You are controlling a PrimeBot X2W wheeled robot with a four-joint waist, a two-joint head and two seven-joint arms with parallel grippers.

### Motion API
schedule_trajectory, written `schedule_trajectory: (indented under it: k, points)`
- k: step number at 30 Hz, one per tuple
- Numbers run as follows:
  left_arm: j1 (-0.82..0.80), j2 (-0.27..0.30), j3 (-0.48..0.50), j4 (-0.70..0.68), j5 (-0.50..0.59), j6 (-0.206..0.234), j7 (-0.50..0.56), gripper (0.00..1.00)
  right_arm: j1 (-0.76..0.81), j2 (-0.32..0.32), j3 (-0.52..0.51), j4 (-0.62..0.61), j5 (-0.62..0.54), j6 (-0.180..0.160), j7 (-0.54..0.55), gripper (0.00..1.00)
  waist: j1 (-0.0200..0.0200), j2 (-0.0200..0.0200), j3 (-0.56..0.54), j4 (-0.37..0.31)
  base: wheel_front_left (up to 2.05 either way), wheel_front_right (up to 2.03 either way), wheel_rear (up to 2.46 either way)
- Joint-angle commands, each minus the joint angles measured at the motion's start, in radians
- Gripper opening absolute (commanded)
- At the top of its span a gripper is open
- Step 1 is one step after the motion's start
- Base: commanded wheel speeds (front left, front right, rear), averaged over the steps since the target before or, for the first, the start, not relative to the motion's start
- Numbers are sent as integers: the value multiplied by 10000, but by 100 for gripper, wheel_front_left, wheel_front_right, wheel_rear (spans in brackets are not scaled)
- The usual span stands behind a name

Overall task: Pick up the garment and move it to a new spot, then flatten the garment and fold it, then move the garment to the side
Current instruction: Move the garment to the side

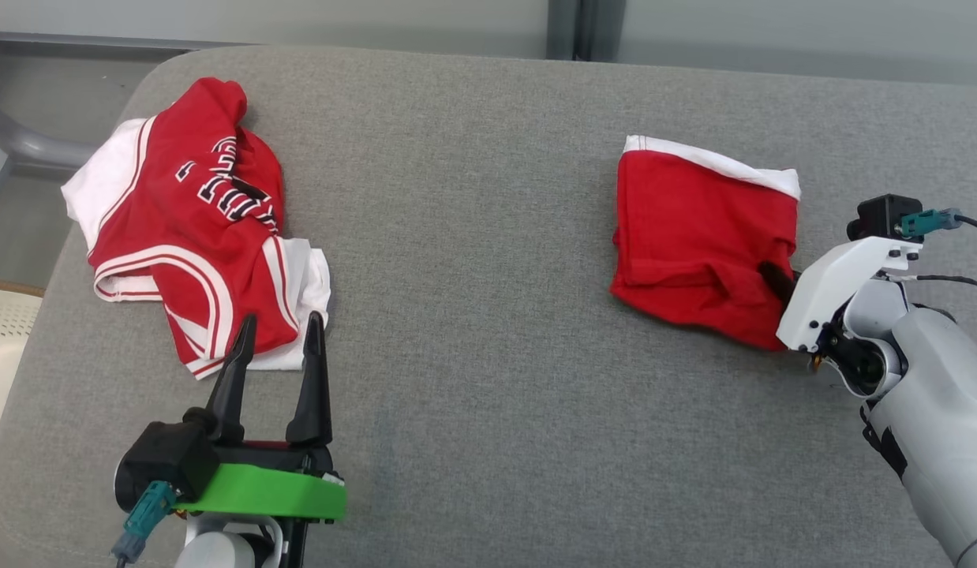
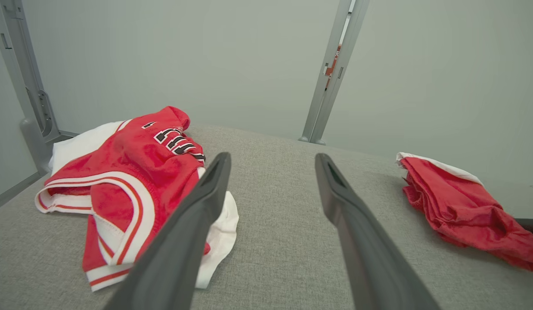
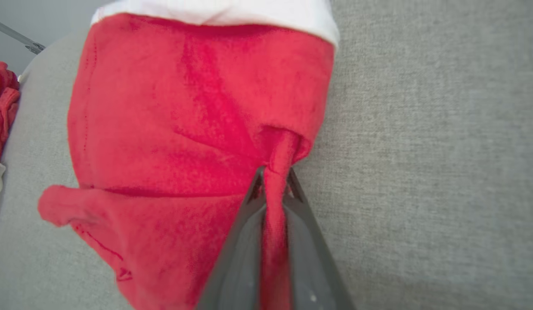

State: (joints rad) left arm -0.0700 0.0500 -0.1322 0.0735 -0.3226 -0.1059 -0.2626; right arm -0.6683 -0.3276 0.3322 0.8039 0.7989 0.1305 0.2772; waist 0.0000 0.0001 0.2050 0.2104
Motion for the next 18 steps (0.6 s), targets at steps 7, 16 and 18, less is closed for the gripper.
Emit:
schedule_trajectory:
  k: [7, 16, 18]
  points:
    - [-64, 12, -9, 35, 257, -76, -31, 100, -238, -119, 547, -136, 265, 5, -994, 0, 0, -1, -384, -908, 0, 0, 0]
    - [-492, 15, -770, 222, 689, -207, -31, 100, -325, -454, 1306, -362, 496, 5, -1595, 0, 0, -1, -378, -2599, 0, 0, 0]
    - [-685, 19, -1013, 273, 740, -233, -31, 100, -345, -504, 1420, -367, 601, 5, -1697, 0, 0, -1, -341, -3010, 0, 0, 0]
